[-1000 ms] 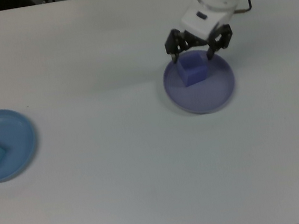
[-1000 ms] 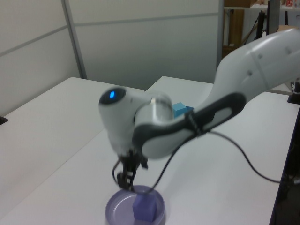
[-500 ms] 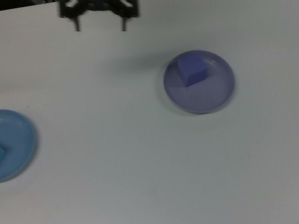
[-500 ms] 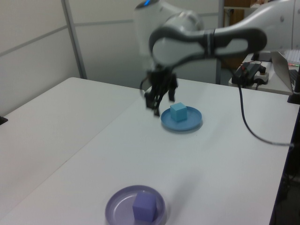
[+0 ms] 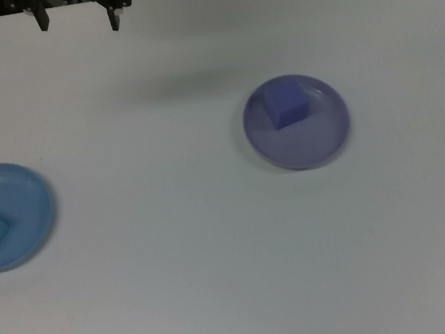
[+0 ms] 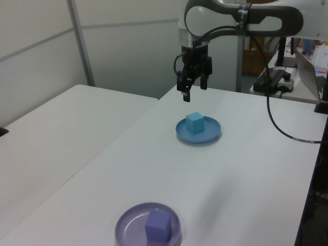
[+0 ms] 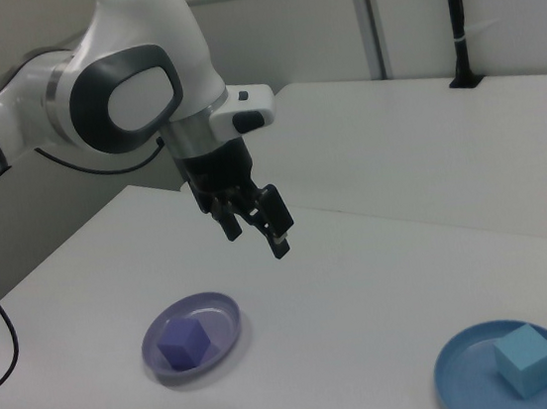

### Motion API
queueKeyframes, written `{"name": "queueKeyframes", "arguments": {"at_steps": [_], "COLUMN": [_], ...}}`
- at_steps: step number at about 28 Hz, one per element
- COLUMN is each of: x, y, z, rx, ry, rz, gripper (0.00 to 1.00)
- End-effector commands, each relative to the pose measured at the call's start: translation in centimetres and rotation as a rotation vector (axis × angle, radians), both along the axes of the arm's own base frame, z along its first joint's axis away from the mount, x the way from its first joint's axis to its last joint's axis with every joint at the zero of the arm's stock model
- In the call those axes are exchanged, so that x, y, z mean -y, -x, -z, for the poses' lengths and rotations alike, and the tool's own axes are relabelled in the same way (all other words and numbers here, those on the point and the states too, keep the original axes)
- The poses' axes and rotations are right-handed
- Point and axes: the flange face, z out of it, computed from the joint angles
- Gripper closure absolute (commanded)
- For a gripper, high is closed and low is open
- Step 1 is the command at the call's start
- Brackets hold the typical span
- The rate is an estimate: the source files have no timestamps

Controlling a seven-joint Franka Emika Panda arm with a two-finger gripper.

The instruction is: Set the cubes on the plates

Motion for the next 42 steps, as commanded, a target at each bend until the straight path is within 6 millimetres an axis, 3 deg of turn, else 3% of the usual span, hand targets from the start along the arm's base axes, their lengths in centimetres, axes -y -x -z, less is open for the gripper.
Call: {"name": "queueKeyframes", "arguments": {"at_steps": [1, 18, 25, 33, 42], "x": [-0.5, -0.6, -1.0, -0.3, -0.4], "y": [0.0, -0.1, 0.1, 0.0, -0.7], "z": [0.5, 0.4, 0.3, 0.3, 1.5], "rx": [-0.015, -0.012, -0.02, -0.017, -0.032], "ry": [-0.019, -0.04, -0.037, -0.029, -0.032], "rz": [-0.018, -0.017, -0.136, -0.139, -0.134], "gripper": [0.0, 0.0, 0.0, 0.0, 0.0]}}
